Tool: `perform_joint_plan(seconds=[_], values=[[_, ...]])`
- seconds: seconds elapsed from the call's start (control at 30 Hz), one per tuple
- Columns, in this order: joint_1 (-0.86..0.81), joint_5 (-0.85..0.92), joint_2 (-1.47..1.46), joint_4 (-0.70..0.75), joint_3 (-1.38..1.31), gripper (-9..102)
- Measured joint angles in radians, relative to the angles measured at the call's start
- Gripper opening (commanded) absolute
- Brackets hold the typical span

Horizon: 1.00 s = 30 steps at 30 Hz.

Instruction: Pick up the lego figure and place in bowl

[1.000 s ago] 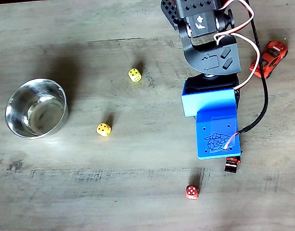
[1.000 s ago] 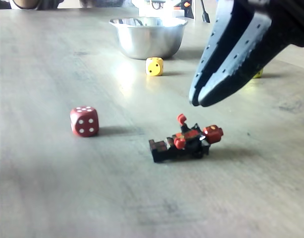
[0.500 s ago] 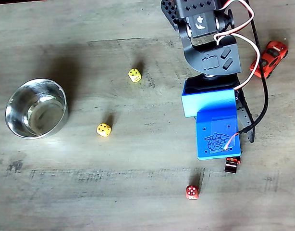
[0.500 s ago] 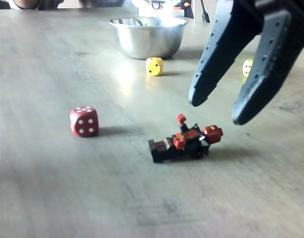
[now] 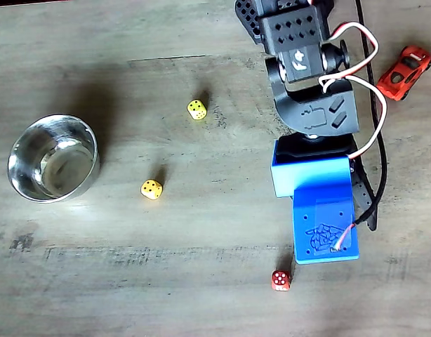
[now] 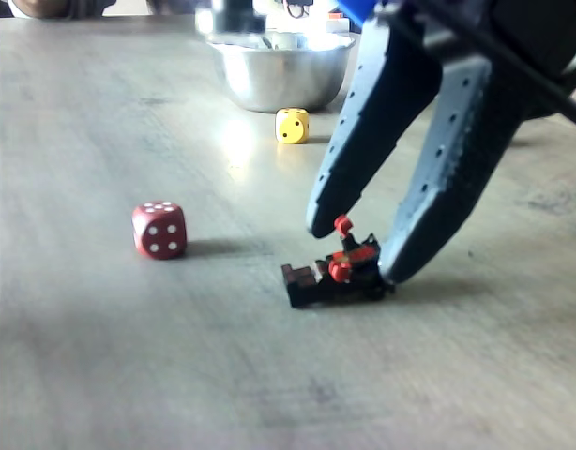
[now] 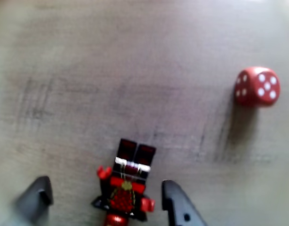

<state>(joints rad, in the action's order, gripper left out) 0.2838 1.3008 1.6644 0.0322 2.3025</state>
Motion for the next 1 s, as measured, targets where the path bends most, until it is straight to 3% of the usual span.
perform_joint_plan(seconds=[0.67,1.0], values=[[0.000,0.000,-0.060,0.000,-0.005,27],[0.000,0.000,-0.060,0.000,-0.005,8]])
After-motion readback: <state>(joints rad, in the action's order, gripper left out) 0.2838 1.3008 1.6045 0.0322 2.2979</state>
